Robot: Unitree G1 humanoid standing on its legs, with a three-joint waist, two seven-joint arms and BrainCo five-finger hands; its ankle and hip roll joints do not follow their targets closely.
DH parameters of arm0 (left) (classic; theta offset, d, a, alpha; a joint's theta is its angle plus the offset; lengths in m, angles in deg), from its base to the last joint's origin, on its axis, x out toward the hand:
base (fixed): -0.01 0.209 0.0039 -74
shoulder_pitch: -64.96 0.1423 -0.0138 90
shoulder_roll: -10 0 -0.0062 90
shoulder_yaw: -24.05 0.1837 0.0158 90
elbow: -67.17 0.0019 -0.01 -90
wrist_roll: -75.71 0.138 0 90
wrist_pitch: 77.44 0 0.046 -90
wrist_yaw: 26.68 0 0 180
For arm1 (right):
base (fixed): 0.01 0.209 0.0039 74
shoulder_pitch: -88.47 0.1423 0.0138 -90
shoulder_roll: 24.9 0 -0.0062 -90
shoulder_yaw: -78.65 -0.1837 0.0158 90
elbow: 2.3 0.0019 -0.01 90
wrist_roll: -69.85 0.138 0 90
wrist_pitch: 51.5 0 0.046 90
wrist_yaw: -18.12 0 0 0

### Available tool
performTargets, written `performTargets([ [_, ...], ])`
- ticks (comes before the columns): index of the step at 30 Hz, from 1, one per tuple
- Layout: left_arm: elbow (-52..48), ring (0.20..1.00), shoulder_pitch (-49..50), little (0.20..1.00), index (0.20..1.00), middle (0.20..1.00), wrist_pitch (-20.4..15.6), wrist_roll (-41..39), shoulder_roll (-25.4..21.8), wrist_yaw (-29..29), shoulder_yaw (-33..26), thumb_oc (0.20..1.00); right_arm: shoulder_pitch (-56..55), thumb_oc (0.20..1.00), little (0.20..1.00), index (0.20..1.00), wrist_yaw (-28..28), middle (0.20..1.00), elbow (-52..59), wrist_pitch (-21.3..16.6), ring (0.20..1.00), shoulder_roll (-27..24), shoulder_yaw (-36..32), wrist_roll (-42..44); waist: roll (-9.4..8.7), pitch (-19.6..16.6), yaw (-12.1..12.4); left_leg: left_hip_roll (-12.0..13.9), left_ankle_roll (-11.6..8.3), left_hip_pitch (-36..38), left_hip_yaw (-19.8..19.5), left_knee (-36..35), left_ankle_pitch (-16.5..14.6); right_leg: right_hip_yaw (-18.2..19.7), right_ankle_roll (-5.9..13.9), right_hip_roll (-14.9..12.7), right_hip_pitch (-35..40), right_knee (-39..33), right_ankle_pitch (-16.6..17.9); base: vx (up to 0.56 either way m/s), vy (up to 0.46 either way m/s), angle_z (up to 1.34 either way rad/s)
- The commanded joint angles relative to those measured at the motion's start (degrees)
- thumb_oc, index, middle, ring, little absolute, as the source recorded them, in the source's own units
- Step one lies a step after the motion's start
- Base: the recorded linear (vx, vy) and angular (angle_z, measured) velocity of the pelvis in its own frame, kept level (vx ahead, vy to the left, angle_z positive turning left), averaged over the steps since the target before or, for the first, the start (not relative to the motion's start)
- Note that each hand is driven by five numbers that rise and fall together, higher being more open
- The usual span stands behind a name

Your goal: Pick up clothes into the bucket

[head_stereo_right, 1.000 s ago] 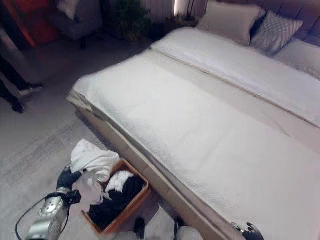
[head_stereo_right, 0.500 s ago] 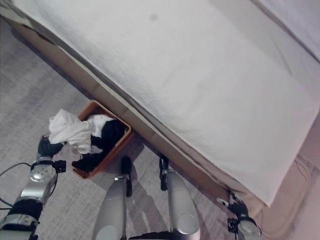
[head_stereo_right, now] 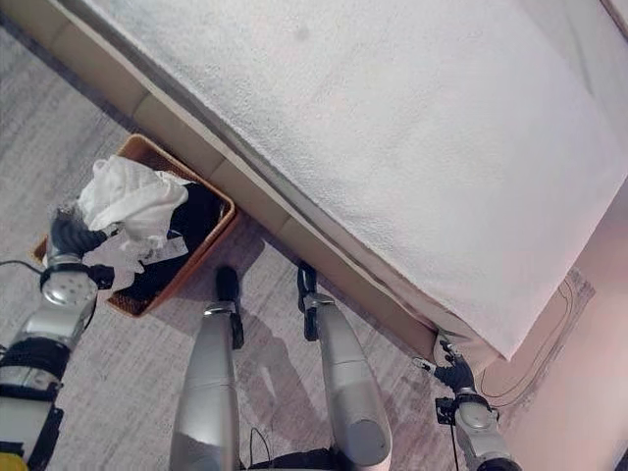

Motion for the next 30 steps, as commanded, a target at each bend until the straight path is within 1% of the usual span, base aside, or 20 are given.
performTargets([
  [1, 0.39, 1.000, -2.35, 1.000, 1.000, 1.000, -0.63, 1.77, -4.94, -2.76, 0.14, 1.000, -1.65, 1.000, 1.000, 1.000, -1.47, 1.000, 1.78, -1.56, 1.000, -1.12, 2.27, 2.48, -3.46, 0.34, 0.34, -0.89, 1.17, 0.27, -1.12, 3.15, -3.17, 1.76, 4.33, -4.38, 0.88, -3.18, 3.34, -0.01, 0.012, 0.08],
  [6, -0.07, 1.000, -2.33, 1.000, 1.000, 1.000, -0.09, 3.19, -4.96, -3.70, 0.19, 1.000, -1.32, 1.000, 1.000, 1.000, -1.23, 1.000, 2.38, -1.76, 1.000, -1.02, 3.56, 2.45, -3.26, 0.34, 0.40, -0.91, 1.04, 0.72, -0.89, 2.25, -2.82, 1.69, 4.40, -4.45, 0.91, -3.88, 3.65, 0.00, 0.003, 0.01],
  [9, 0.40, 1.000, -1.05, 1.000, 1.000, 1.000, 0.19, 4.01, -4.43, -3.83, -0.31, 1.000, -1.24, 1.000, 1.000, 1.000, -1.45, 1.000, 1.90, -1.62, 1.000, -0.89, 3.84, 2.30, -3.01, 0.34, 0.49, -0.98, 0.89, 1.38, -0.88, 1.48, -2.39, 1.57, 4.33, -4.58, 1.44, -4.14, 3.55, 0.00, 0.000, 0.00],
  [10, 0.40, 1.000, 0.52, 1.000, 1.000, 1.000, 0.44, 4.13, -3.22, -3.79, -1.12, 1.000, -1.47, 1.000, 1.000, 1.000, -1.49, 1.000, 2.39, -1.42, 1.000, -1.00, 3.78, 2.08, -2.65, 0.34, 0.78, -1.09, 0.85, 2.66, -0.75, 0.64, -2.15, 1.57, 4.28, -4.70, 2.25, -4.15, 3.36, 0.00, 0.000, 0.00],
  [11, 0.37, 1.000, 0.56, 1.000, 1.000, 1.000, 0.44, 4.13, -3.20, -3.79, -1.15, 1.000, -1.49, 1.000, 1.000, 1.000, -1.49, 1.000, 2.41, -1.41, 1.000, -1.02, 3.79, 2.08, -2.65, 0.34, 0.76, -1.10, 0.85, 2.71, -0.74, 0.61, -2.14, 1.58, 4.28, -4.71, 2.28, -4.17, 3.36, 0.00, 0.000, 0.00],
  [13, 3.69, 1.000, 1.79, 1.000, 1.000, 1.000, 0.52, 3.38, -1.14, -2.99, -1.76, 1.000, -1.35, 1.000, 1.000, 1.000, -1.37, 1.000, 2.10, -1.03, 1.000, -1.22, 3.76, 1.81, -2.10, 0.34, 1.14, -1.20, 0.81, 4.75, -0.59, -0.22, -1.93, 1.68, 4.12, -5.03, 3.88, -3.99, 2.95, -0.04, 0.000, -0.01],
  [14, 4.10, 1.000, 3.94, 1.000, 1.000, 1.000, 0.49, 2.57, 1.32, -2.23, -2.73, 1.000, -1.14, 1.000, 1.000, 1.000, -1.61, 1.000, 2.20, -0.60, 1.000, -1.35, 3.25, 1.17, -1.63, 0.34, 1.25, -1.74, 0.96, 6.29, -0.22, -1.99, 0.37, 1.62, 3.70, -5.66, 5.21, -4.76, 4.40, -0.08, 0.003, -0.02],
  [15, 4.09, 1.000, 3.97, 1.000, 1.000, 1.000, 0.50, 2.58, 1.32, -2.23, -2.75, 1.000, -1.14, 1.000, 1.000, 1.000, -1.61, 1.000, 2.20, -0.59, 1.000, -1.36, 3.27, 1.17, -1.64, 0.34, 1.21, -1.77, 0.97, 6.35, -0.23, -2.08, 0.43, 1.61, 3.71, -5.69, 5.25, -4.80, 4.42, -0.08, 0.006, -0.02],
  [19, 7.21, 1.000, 8.76, 1.000, 1.000, 1.000, 0.27, 0.40, 8.00, 0.51, -3.75, 1.000, 0.17, 1.000, 1.000, 1.000, -2.69, 1.000, 1.36, 0.64, 1.000, -1.57, 2.40, -1.83, 0.42, 0.34, 2.40, -1.92, 0.68, 15.04, 0.17, -6.36, 0.75, 1.76, 3.62, -6.09, 13.20, -7.08, 4.03, 0.03, -0.002, 0.02],
  [22, 7.08, 1.000, 13.25, 1.000, 1.000, 1.000, -0.19, -0.84, 12.51, 2.52, -3.95, 1.000, 0.45, 1.000, 1.000, 1.000, -3.01, 1.000, 0.08, 1.56, 1.000, -2.04, 1.46, -4.62, 2.32, -1.75, 2.71, -2.09, 0.32, 21.54, 0.58, -10.92, 1.67, 1.58, 3.63, -6.27, 18.99, -9.64, 4.15, 0.10, 0.006, -0.01],
  [25, 7.60, 1.000, 16.88, 1.000, 1.000, 1.000, -1.63, -6.23, 17.48, 5.86, -4.76, 1.000, 1.04, 1.000, 1.000, 1.000, -2.71, 1.000, -3.09, 2.40, 1.000, -1.53, 0.56, -6.25, 4.16, -5.25, 2.66, -2.31, -0.08, 26.93, 1.01, -15.81, 3.11, 1.05, 3.75, -6.03, 24.09, -13.19, 4.55, 0.13, -0.023, 0.02],
  [27, 6.79, 1.000, 19.19, 1.000, 1.000, 1.000, -2.33, -7.70, 19.76, 8.09, -4.44, 1.000, 0.91, 1.000, 1.000, 1.000, -2.82, 1.000, -5.05, 3.06, 1.000, -1.18, 0.08, -8.13, 5.46, -7.77, 2.83, -2.25, -0.31, 30.38, 0.77, -18.97, 3.95, 0.40, 3.80, -5.69, 27.51, -15.43, 4.56, 0.15, -0.025, 0.03],
  [30, 6.98, 1.000, 21.66, 1.000, 1.000, 1.000, -2.38, -6.94, 21.65, 10.77, -3.81, 1.000, 0.72, 1.000, 1.000, 1.000, -2.21, 1.000, -7.95, 3.59, 1.000, -0.50, -0.99, -9.33, 7.40, -11.48, 3.21, -2.38, -0.38, 35.12, 0.76, -22.66, 4.59, -0.25, 3.89, -5.08, 31.88, -18.13, 4.35, 0.15, -0.026, 0.08],
])
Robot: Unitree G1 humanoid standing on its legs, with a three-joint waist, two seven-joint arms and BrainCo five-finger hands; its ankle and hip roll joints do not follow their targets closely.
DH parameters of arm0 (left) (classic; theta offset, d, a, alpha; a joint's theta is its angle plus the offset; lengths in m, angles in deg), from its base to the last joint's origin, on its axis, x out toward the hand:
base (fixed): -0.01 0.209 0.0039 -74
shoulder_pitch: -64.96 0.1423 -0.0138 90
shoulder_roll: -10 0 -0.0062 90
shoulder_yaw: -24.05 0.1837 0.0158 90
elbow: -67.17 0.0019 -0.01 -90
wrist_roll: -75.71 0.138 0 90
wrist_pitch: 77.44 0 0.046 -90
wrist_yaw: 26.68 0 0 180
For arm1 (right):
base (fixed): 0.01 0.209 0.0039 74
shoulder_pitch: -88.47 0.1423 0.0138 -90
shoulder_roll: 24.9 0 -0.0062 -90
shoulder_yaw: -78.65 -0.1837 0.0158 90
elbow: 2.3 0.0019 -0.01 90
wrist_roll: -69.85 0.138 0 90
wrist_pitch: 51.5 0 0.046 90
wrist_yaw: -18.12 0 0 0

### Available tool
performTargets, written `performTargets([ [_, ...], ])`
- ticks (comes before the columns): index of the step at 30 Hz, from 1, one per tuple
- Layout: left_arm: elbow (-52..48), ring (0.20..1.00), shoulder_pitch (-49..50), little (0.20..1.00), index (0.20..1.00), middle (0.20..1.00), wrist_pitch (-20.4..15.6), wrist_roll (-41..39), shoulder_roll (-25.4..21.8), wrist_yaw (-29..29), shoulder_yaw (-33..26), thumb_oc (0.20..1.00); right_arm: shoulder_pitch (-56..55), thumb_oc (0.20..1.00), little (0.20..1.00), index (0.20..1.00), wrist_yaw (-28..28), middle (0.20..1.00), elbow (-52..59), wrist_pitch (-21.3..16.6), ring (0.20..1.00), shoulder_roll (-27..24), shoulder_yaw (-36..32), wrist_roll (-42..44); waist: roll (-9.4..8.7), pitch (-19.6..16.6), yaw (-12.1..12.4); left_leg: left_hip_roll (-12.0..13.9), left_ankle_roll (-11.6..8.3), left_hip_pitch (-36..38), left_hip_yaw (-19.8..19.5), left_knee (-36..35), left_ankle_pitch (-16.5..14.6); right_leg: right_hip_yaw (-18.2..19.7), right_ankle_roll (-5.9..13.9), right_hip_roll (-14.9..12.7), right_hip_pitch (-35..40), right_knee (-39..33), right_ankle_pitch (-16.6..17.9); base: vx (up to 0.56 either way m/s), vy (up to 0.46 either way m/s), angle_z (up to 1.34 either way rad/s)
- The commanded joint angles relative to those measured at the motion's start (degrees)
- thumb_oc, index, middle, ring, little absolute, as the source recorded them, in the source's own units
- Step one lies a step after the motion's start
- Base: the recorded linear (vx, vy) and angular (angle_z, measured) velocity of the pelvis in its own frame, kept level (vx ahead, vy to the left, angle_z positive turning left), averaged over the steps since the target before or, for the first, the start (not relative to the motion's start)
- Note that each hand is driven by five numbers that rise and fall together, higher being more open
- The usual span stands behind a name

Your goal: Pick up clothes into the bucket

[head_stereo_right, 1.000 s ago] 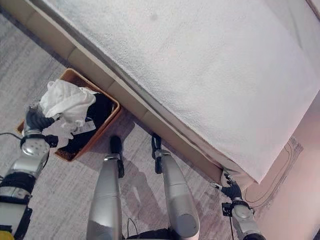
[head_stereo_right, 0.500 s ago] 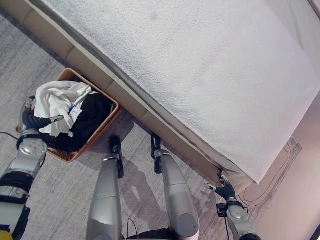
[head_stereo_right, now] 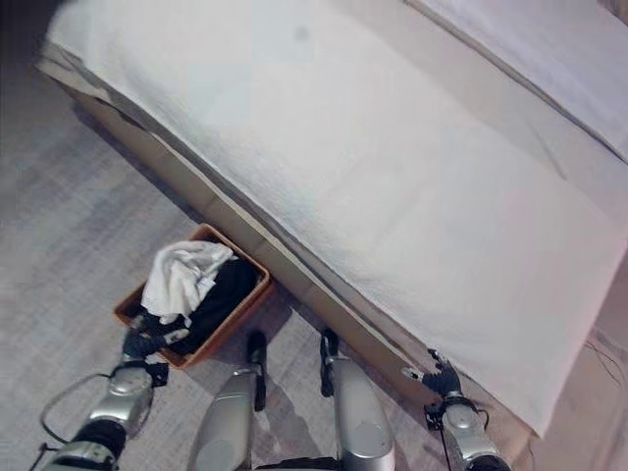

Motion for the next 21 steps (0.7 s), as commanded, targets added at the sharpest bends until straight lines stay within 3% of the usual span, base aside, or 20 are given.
performTargets([
  [1, 1.13, 1.000, 0.13, 1.000, 1.000, 1.000, -2.88, 0.41, -0.30, 3.66, 0.28, 1.000, -1.33, 1.000, 1.000, 1.000, 0.02, 1.000, -1.48, 0.91, 1.000, -2.59, -2.46, -3.37, 1.97, -5.69, -0.65, -1.10, -1.47, 1.22, -1.88, 0.39, 0.18, -0.98, 3.86, -2.59, 4.45, -7.35, 4.65, 0.13, -0.024, 0.04],
  [7, 2.21, 1.000, 3.92, 1.000, 1.000, 1.000, -2.48, 4.83, 1.70, 7.21, 2.20, 1.000, -2.30, 1.000, 1.000, 1.000, 2.41, 1.000, -4.26, 1.58, 1.000, -1.60, -1.62, -5.61, 3.58, -11.07, -0.16, -0.82, -1.67, 7.15, -1.72, -2.30, 0.05, -1.47, 3.64, -2.14, 11.30, -11.58, 4.13, 0.11, -0.041, 0.03],
  [13, 7.58, 1.000, 7.22, 1.000, 1.000, 1.000, -1.68, 5.16, 5.94, 8.20, 0.73, 1.000, -3.73, 1.000, 1.000, 1.000, 5.44, 1.000, -6.14, 1.52, 1.000, 0.47, -1.53, -3.48, 3.54, -14.28, 0.51, -0.70, -1.71, 10.53, -1.61, -3.99, -0.14, -2.38, 3.32, -2.08, 16.00, -15.06, 4.09, 0.08, -0.037, 0.05],
  [21, 15.07, 1.000, 8.85, 1.000, 1.000, 1.000, -0.01, 7.20, 9.09, 10.54, 1.49, 1.000, -3.54, 1.000, 1.000, 1.000, 6.22, 1.000, -7.87, 1.55, 1.000, 2.28, -1.59, -1.92, 3.34, -15.70, 0.39, -0.07, -1.69, 13.04, -1.91, -7.06, 0.49, -3.51, 3.00, -1.82, 17.86, -15.07, 3.58, 0.04, -0.015, 0.10],
])
